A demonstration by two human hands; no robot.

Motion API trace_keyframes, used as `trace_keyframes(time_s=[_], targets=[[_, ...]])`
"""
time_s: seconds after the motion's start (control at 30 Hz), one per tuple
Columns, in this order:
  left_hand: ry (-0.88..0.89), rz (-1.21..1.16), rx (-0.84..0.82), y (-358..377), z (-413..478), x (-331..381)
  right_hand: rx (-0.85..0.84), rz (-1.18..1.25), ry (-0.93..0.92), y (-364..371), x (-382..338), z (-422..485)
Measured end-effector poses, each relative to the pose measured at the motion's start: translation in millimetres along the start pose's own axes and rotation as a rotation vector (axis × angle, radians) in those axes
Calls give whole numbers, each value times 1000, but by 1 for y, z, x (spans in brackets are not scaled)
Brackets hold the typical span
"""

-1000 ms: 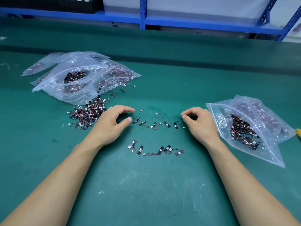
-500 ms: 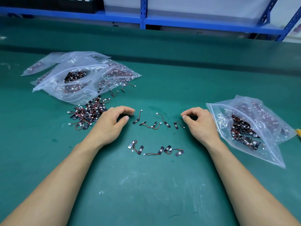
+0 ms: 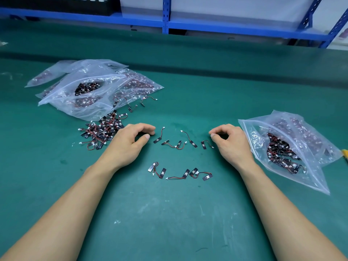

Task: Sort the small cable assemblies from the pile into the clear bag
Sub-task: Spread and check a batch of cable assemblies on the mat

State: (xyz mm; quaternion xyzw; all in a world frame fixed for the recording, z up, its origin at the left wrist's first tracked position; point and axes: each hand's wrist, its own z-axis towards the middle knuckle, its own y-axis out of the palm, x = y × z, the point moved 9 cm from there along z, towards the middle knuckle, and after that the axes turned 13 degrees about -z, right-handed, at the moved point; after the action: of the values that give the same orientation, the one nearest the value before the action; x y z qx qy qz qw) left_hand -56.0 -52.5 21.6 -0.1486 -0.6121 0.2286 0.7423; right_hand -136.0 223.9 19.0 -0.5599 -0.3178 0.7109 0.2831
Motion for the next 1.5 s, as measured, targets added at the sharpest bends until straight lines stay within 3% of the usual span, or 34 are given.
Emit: trace_keyframes(time_s=[1.5], targets=[[3,26,-17,1,0,1,1,-1,-6,0,1,0]])
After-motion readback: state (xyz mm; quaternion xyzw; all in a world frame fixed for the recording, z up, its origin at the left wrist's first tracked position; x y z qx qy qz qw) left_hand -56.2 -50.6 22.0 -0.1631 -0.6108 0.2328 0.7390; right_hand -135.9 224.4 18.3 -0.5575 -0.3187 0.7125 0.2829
